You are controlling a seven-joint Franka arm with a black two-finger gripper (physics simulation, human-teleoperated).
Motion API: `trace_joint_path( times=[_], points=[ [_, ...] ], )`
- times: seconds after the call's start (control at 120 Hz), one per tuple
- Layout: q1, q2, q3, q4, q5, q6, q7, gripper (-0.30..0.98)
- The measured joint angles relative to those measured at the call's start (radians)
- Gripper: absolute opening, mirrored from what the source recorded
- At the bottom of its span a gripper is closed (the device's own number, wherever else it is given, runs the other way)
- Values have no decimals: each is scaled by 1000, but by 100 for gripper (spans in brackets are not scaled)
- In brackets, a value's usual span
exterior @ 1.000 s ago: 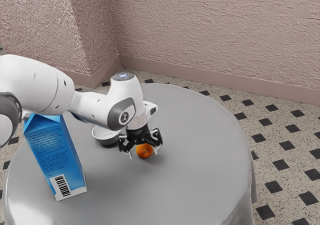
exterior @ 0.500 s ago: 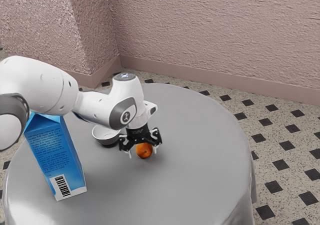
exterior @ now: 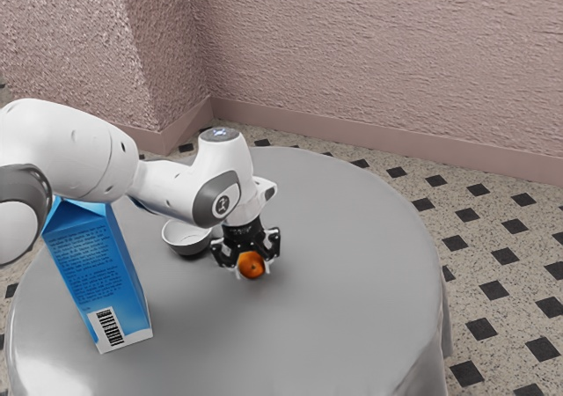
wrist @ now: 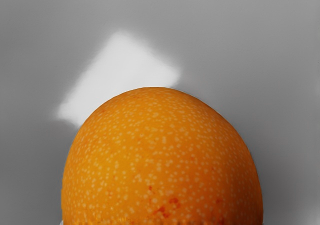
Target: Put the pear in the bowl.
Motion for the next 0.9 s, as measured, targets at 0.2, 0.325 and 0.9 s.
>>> trace_joint_path(
  times=[0.2, 0.325, 0.9],
  points=[
    [0, 3, 0, 6, 1, 4, -1, 44],
    [2, 34, 1, 30, -1, 6, -1, 47],
    [4, -54, 85, 59, 34, -75, -23, 21]
  ],
)
